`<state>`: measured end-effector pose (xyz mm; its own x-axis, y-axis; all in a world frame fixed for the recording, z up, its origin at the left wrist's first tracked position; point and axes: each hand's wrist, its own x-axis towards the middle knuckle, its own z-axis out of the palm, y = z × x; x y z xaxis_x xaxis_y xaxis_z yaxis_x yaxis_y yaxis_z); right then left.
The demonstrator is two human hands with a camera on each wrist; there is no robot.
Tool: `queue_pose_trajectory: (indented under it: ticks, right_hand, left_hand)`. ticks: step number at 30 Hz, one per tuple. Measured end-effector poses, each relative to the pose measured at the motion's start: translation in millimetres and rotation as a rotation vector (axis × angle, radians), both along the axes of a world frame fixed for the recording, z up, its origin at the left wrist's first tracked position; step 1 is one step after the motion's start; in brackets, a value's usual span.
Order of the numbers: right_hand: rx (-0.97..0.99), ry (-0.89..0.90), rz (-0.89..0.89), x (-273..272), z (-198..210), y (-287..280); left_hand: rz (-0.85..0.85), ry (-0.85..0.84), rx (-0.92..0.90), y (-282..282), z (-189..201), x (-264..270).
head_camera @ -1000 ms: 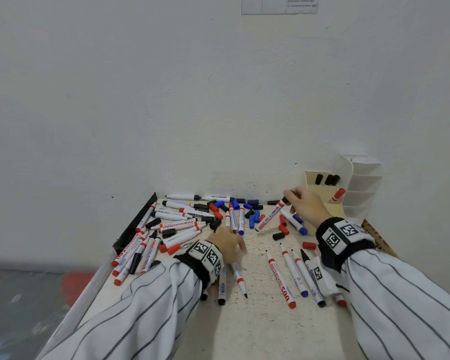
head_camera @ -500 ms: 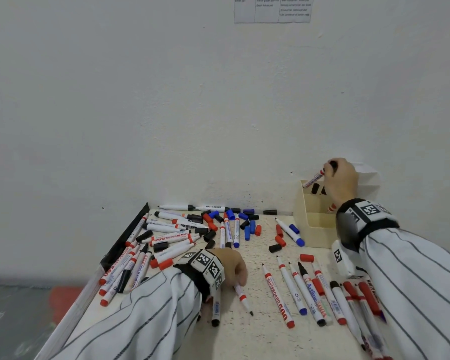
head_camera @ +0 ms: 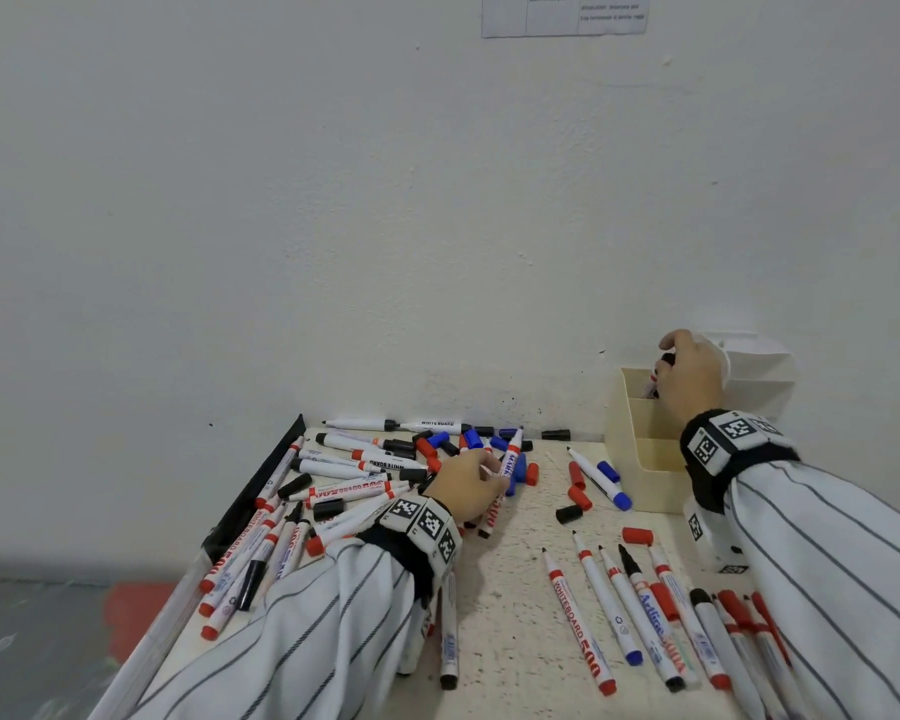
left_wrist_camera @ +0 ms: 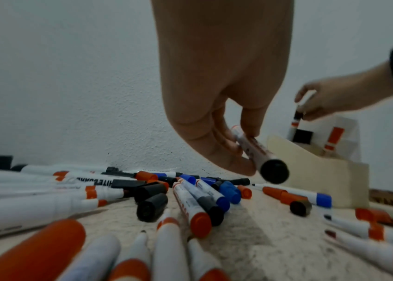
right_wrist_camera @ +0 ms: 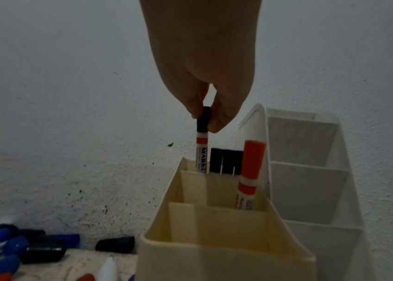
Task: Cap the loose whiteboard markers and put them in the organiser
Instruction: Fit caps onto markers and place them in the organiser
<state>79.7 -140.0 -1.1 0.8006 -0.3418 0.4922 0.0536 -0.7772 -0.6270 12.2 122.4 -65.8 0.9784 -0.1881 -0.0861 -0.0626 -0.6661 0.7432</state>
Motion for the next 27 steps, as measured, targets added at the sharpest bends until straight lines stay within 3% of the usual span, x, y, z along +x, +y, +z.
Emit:
queue_pose_trajectory:
  ticks: [6, 11, 14, 16, 19, 23, 25, 27]
  right_hand:
    - [-0.143, 0.194, -0.021, 12.5, -15.9, 3.0]
    - [-0.286, 0.368, -0.016, 11.7, -19.2, 8.7]
    - [-0.291, 0.36, -0.015, 7.5, -16.9, 15.8]
    - [-0.27, 0.26, 0.002, 3.3, -16.1, 23.6]
    - [-0.245, 0.189, 0.23, -7.6, -13.5, 44.5]
    - [-0.345, 0.708, 0.578, -26.4, -22.0, 71.3]
    - [-0.525, 0.931, 0.589, -34.1, -31.2, 78.7]
    - [-0.665, 1.015, 0.552, -40.1, -42.8, 81.7]
  left_hand:
    - [0.168, 0.184, -0.191, 9.2, 4.3, 8.0]
    - [0.2, 0.184, -0.181, 17.1, 4.3, 6.8]
    - [0.194, 0.163, -0.152, 21.7, 3.9, 4.6]
    - [0.208, 0.132, -0.136, 25.1, 3.4, 4.1]
    - [0.231, 0.105, -0.103, 30.2, 3.8, 3.4]
    - [0.221, 0.146, -0.092, 36.6, 4.0, -0.2]
    - [0.213, 0.173, -0.096, 39.8, 4.0, -3.0]
    - [0.211, 0.179, -0.089, 43.1, 3.3, -4.6]
